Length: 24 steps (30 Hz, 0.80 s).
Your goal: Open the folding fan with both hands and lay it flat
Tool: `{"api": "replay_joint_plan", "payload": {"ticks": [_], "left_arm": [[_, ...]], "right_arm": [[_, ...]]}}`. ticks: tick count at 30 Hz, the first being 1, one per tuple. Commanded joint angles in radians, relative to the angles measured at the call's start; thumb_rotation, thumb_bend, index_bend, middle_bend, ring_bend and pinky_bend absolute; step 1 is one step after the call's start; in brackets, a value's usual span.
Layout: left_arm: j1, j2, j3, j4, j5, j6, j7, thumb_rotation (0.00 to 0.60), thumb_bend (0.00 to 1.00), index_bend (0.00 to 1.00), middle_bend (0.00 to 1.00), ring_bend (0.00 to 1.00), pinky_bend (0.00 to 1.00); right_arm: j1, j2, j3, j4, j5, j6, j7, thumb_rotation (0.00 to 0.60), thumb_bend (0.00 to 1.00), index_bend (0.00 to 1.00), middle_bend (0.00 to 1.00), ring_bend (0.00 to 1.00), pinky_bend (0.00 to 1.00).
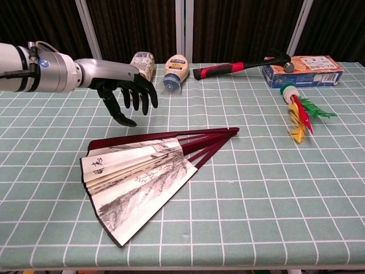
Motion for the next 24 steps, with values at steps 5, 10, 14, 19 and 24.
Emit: {"api": "replay_joint_plan", "payload": {"ticks": [5,10,14,19,24], "left_arm": [[-0.077,-0.049,0.058,0.035,-0.169,-0.012,0.119,0.6,0.26,0.29,0.36,0.33,0.34],[-0.107,-0.07,0.092,0.031,-0.247,0.008,0.168,0.6,0.27,0.3,0.36,0.35,0.34],[-0.126,-0.097,0.113,0.032,-0.292,0.03,0.201,0.6,0.27,0.3,0.36,0.35,0.34],[-0.145,-0.118,0.127,0.046,-0.344,0.057,0.236,0.6,0.28,0.3,0.37,0.36,0.36],[-0.153,-0.115,0.125,0.021,-0.367,0.067,0.241,0.6,0.29,0.35,0.42,0.4,0.39]], "right_arm": [[-0.003,-0.001,0.0,0.009,0.009,-0.001,0.01,0.6,0.16,0.01,0.07,0.0,0.0],[-0.003,-0.003,0.0,0.014,0.012,-0.002,0.014,0.6,0.16,0.01,0.07,0.0,0.0],[-0.003,-0.006,-0.001,0.019,0.018,-0.007,0.019,0.6,0.16,0.01,0.07,0.0,0.0],[-0.006,-0.007,-0.003,0.024,0.019,-0.004,0.025,0.6,0.16,0.01,0.07,0.0,0.0],[-0.01,-0.008,-0.003,0.029,0.022,0.0,0.032,0.6,0.16,0.01,0.07,0.0,0.0]]}}
